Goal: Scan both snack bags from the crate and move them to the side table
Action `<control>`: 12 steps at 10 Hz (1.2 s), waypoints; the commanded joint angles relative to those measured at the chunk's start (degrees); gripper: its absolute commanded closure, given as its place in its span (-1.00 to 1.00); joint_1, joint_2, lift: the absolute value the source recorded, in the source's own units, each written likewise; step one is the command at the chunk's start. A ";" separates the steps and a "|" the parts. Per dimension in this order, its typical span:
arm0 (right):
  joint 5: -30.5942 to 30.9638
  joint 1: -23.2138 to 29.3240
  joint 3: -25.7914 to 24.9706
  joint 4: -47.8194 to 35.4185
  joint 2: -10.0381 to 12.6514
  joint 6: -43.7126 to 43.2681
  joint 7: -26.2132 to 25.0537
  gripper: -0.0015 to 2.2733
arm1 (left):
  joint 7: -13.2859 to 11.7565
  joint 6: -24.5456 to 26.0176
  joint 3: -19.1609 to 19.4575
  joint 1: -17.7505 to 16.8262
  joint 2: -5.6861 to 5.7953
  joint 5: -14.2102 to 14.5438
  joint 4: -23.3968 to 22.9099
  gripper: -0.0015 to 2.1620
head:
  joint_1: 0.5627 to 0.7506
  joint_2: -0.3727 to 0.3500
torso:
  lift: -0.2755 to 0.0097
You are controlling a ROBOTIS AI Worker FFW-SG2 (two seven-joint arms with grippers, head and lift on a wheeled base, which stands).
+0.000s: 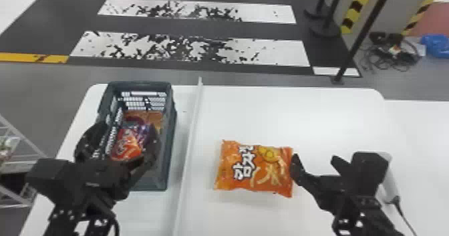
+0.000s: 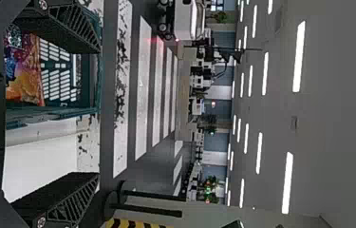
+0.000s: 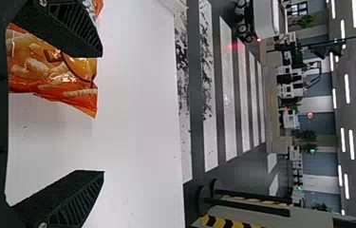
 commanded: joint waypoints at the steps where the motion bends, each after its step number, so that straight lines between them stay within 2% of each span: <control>1: -5.64 -2.09 -4.68 -2.20 0.75 14.14 4.53 -0.94 | -0.41 -0.14 0.47 0.55 0.30 1.41 0.59 -0.93 | 0.41 -0.04 | 0.73; 2: -11.71 -4.72 -10.13 -3.17 2.51 28.20 9.98 -0.93 | -0.59 -0.14 0.56 0.64 0.30 2.82 1.21 -0.93 | 0.41 -0.02 | 0.73; 6: -21.90 -8.15 -19.36 -3.96 3.74 45.25 13.50 -0.92 | -3.14 -1.54 1.26 1.17 0.56 4.40 2.00 -0.93 | 0.41 0.00 | 0.73; 9: -22.70 -10.87 -19.45 -0.09 3.92 48.06 14.73 -0.92 | -8.76 -1.37 3.20 1.52 0.65 4.75 1.65 -0.93 | 0.41 -0.02 | 0.73; 12: -22.96 -13.95 -18.13 5.00 3.92 48.41 15.61 -0.92 | -10.17 -0.84 3.99 1.78 0.65 5.36 1.65 -0.93 | 0.41 0.06 | 0.73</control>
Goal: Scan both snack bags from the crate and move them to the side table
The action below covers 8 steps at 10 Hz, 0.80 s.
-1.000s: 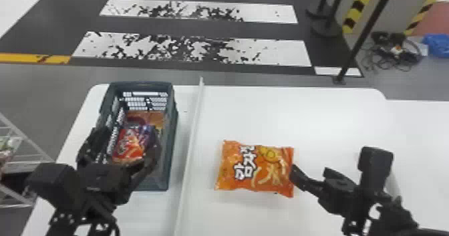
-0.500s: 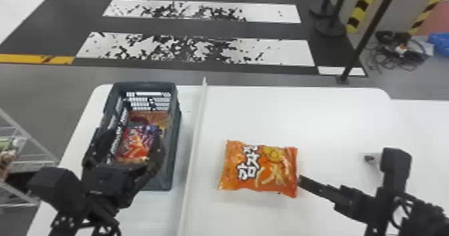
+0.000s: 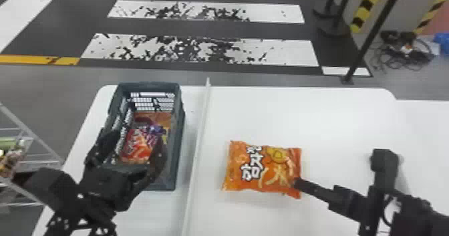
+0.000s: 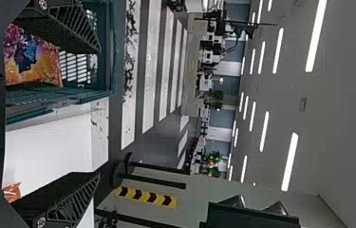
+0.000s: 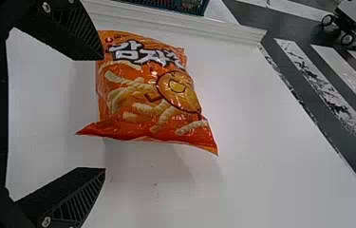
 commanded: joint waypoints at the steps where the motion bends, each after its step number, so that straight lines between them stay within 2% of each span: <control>1: -0.04 -1.85 0.87 2.89 -0.01 0.09 0.33 -0.92 | -0.20 0.07 0.10 0.04 -0.06 0.04 0.05 -0.93 | 0.41 0.09 | 0.73; 6: 1.10 -6.16 2.10 10.98 -0.01 -0.09 2.80 -0.93 | -0.29 0.24 0.19 0.39 -0.15 0.21 0.49 -0.93 | 0.41 0.19 | 0.73; 7: 1.19 -6.60 2.10 12.12 -0.01 -0.26 3.15 -0.87 | -0.20 0.24 0.19 0.39 -0.24 0.21 0.58 -0.93 | 0.41 0.20 | 0.73; 8: 1.45 -7.12 2.10 12.91 -0.10 -0.26 3.94 -0.53 | -0.29 0.24 0.19 0.39 -0.33 0.21 0.67 -0.93 | 0.41 0.20 | 0.73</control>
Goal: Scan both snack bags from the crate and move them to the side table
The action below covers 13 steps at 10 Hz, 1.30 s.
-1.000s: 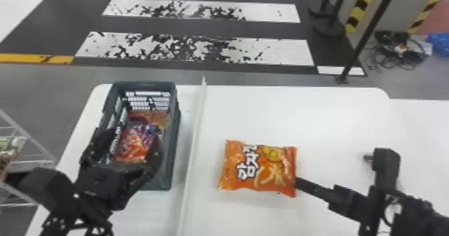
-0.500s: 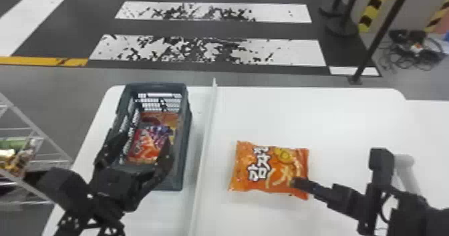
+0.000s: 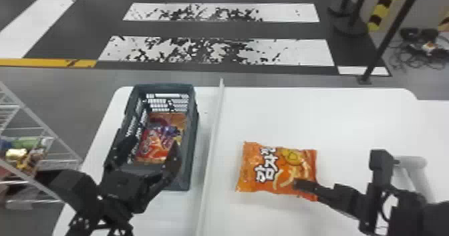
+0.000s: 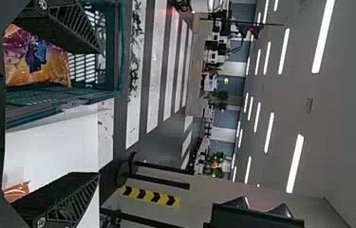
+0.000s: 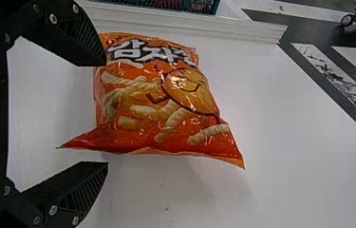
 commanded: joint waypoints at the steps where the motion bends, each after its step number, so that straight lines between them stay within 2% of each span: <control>1: 0.96 -0.82 0.09 0.93 0.02 -0.02 -0.11 -0.01 | -0.01 -0.18 -0.09 0.09 -0.15 0.00 0.11 -0.93 | 0.41 0.21 | 0.73; 2: 1.32 -1.26 0.17 1.81 -0.07 -0.02 -0.55 0.50 | -0.28 -0.35 -0.09 0.26 -0.23 0.00 0.11 -0.93 | 0.41 0.20 | 0.73; 3: 2.11 -1.00 0.79 1.63 -0.07 -1.95 -0.73 0.84 | -0.28 -0.35 -0.09 0.26 -0.41 0.00 0.29 -0.93 | 0.41 0.19 | 0.73; 4: 2.02 0.06 1.40 1.19 -0.07 -7.58 -1.17 0.97 | -0.28 -0.35 -0.09 0.26 -0.41 0.00 0.46 -0.93 | 0.41 0.17 | 0.73; 5: 2.02 0.85 1.58 0.49 -0.07 -10.92 -0.29 0.97 | -0.28 -0.35 -0.09 0.35 -0.50 0.44 0.64 -0.93 | 0.41 0.15 | 0.73; 7: 1.93 2.43 1.58 -2.85 -0.07 -11.97 0.24 0.97 | -0.36 -0.71 -0.09 0.35 -0.50 0.79 0.90 -0.93 | 0.41 0.13 | 0.73; 9: 7.12 5.24 2.55 -10.32 -0.42 -15.14 -1.52 0.97 | -0.45 -1.94 -0.09 0.61 -0.50 0.97 0.99 -0.93 | 0.41 0.11 | 0.73; 10: 9.75 5.77 2.55 -12.87 -1.21 -16.02 -2.84 0.97 | -0.45 -2.46 0.00 0.61 -0.50 1.23 1.25 -0.93 | 0.41 0.09 | 0.73; 11: 11.86 5.33 2.37 -14.01 -2.97 -16.72 -4.60 0.97 | -0.54 -2.64 0.00 0.61 -0.41 1.41 1.52 -0.93 | 0.41 0.02 | 0.73; 13: 21.09 3.84 3.69 -15.42 -6.75 -21.64 -7.15 0.97 | -0.63 -2.64 -0.09 0.44 -0.41 1.49 1.96 -0.93 | 0.41 -0.20 | 0.73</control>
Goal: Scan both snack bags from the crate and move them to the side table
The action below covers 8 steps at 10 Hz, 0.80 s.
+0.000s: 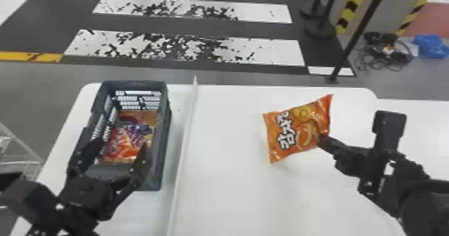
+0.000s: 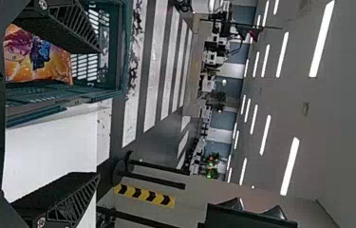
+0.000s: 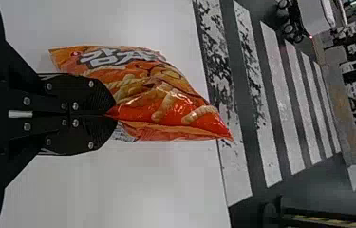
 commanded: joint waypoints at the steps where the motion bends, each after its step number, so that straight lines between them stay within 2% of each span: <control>1: 8.62 -0.17 2.64 -1.44 -2.90 -4.94 -1.27 0.97 | -0.05 -0.17 -0.01 -0.07 0.17 0.11 0.22 -0.93 | 0.41 -0.26 | 0.73; 3: 20.66 2.46 7.38 -2.67 -5.18 -13.73 -2.76 0.97 | -0.05 -0.35 -0.01 -0.24 0.35 0.55 0.66 -0.93 | 0.41 -0.41 | 0.73; 4: 30.33 4.84 11.43 -2.32 -6.77 -19.71 -4.79 0.97 | -0.05 -0.52 -0.28 -0.51 0.35 0.55 1.10 -0.93 | 0.41 -0.41 | 0.73; 6: 45.45 9.76 18.46 1.02 -10.90 -28.15 -9.71 0.97 | -0.14 -1.23 -0.80 -0.95 0.52 0.55 1.89 -0.93 | 0.41 -0.37 | 0.73; 8: 47.56 13.10 21.01 5.68 -13.36 -35.18 -10.41 0.97 | -0.14 -1.23 -0.80 -1.21 0.70 0.90 2.33 -0.93 | 0.41 -0.29 | 0.73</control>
